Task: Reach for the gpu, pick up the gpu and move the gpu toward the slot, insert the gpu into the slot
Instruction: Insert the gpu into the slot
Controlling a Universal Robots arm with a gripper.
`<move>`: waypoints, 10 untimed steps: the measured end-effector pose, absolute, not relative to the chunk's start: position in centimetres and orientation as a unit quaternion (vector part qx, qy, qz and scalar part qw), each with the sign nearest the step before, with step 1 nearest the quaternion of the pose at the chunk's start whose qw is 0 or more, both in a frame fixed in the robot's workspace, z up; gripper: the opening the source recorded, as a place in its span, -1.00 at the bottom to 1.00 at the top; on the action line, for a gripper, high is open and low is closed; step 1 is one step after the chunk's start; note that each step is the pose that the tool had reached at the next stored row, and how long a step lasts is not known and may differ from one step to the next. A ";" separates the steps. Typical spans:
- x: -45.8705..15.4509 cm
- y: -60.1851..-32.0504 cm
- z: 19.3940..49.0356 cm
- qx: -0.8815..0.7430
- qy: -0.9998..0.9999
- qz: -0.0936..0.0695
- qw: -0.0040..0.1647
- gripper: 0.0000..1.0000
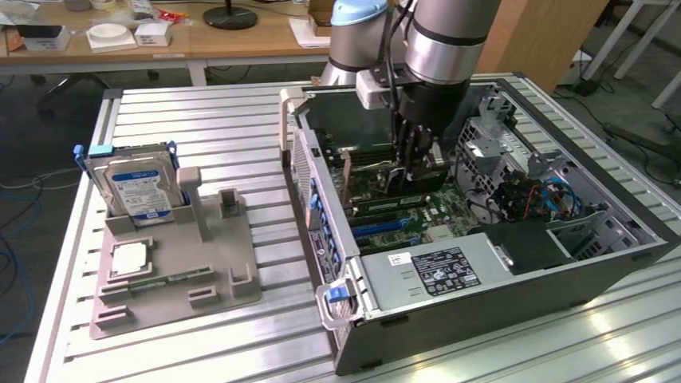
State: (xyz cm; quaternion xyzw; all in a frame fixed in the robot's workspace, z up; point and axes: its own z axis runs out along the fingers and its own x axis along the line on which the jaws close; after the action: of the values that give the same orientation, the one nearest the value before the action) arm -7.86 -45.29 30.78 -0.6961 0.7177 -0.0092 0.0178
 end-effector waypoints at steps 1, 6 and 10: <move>-7.9 -45.3 30.7 -0.696 0.718 -0.009 0.018 -0.47; -7.9 -45.6 30.5 -0.696 0.718 -0.009 0.018 -0.47; -7.9 -45.6 30.3 -0.696 0.718 -0.009 0.018 -0.47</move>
State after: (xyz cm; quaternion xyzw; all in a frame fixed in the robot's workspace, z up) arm -7.93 -45.63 30.31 -0.6961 0.7176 -0.0091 0.0180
